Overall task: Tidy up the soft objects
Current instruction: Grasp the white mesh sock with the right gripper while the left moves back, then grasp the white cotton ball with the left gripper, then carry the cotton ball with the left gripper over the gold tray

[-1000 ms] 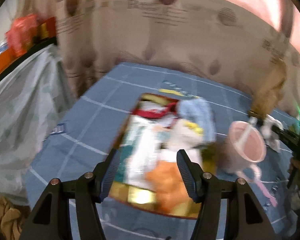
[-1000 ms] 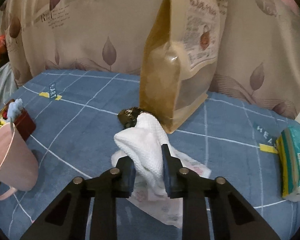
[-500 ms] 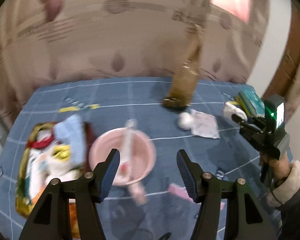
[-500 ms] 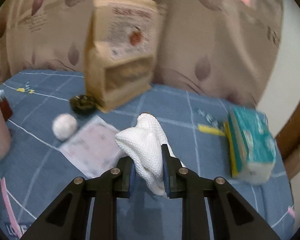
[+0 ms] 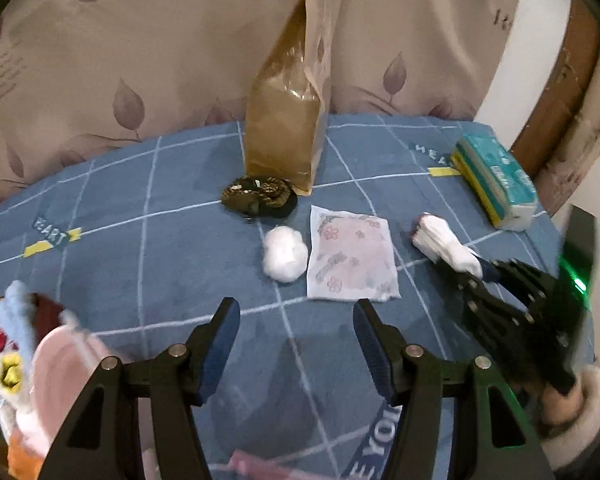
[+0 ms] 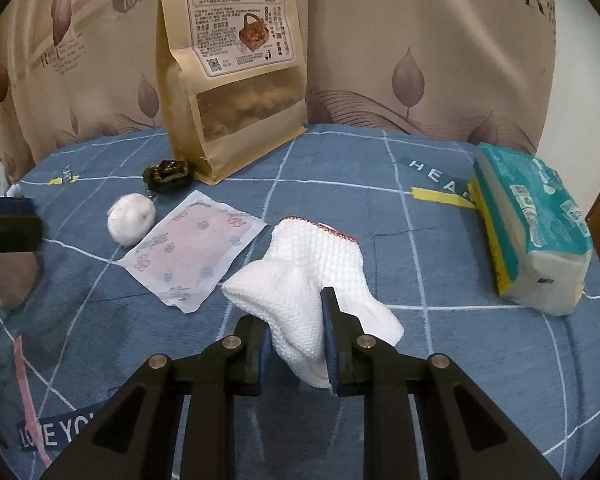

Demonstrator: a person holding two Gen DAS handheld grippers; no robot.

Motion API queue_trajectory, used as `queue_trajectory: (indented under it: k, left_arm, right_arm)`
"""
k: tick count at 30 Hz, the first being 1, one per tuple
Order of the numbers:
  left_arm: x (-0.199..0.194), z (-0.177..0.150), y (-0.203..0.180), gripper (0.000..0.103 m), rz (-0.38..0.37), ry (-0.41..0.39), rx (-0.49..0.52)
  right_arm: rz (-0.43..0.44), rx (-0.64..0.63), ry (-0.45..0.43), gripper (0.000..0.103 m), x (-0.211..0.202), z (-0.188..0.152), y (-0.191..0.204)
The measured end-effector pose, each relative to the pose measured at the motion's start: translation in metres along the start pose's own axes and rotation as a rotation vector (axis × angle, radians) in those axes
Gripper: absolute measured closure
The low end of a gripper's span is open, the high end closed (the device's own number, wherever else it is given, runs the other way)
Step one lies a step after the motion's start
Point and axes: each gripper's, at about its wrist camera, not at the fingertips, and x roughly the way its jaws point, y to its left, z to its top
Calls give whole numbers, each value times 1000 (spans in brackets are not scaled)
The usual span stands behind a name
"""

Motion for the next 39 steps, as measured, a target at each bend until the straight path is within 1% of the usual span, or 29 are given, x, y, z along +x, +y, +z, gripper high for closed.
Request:
queue_trajectory:
  k: [5, 9, 15, 16, 17, 18, 19, 20, 23, 30, 39]
  left_arm:
    - [36, 15, -5, 43, 6, 48, -4]
    - [56, 26, -2, 43, -1, 69, -24]
    - [76, 34, 5, 43, 1, 95, -74]
    - [79, 34, 7, 45, -2, 97, -86]
    - [81, 33, 9, 61, -13, 97, -99]
    - [83, 33, 10, 70, -17, 104, -107]
    - [86, 32, 12, 77, -12, 117, -117]
    - [87, 32, 14, 78, -15, 118, -125]
    - [82, 31, 18, 81, -28, 103, -142]
    - [62, 27, 20, 82, -33, 81, -152]
    - [31, 18, 1, 82, -4, 50, -94]
  right_arm:
    - [23, 17, 3, 83, 1, 0, -3]
    - [44, 38, 5, 83, 1, 0, -6]
    - [46, 41, 5, 83, 0, -1, -6]
    - [48, 43, 5, 83, 0, -1, -6]
    - [50, 44, 6, 83, 1, -1, -6]
    - [51, 45, 6, 83, 1, -1, -7]
    - [52, 46, 7, 83, 1, -1, -6]
    - [53, 46, 8, 83, 1, -1, -6]
    - [53, 47, 8, 83, 1, -2, -6]
    - [51, 45, 10, 83, 2, -2, -5]
    - [42, 36, 12, 83, 2, -2, -4]
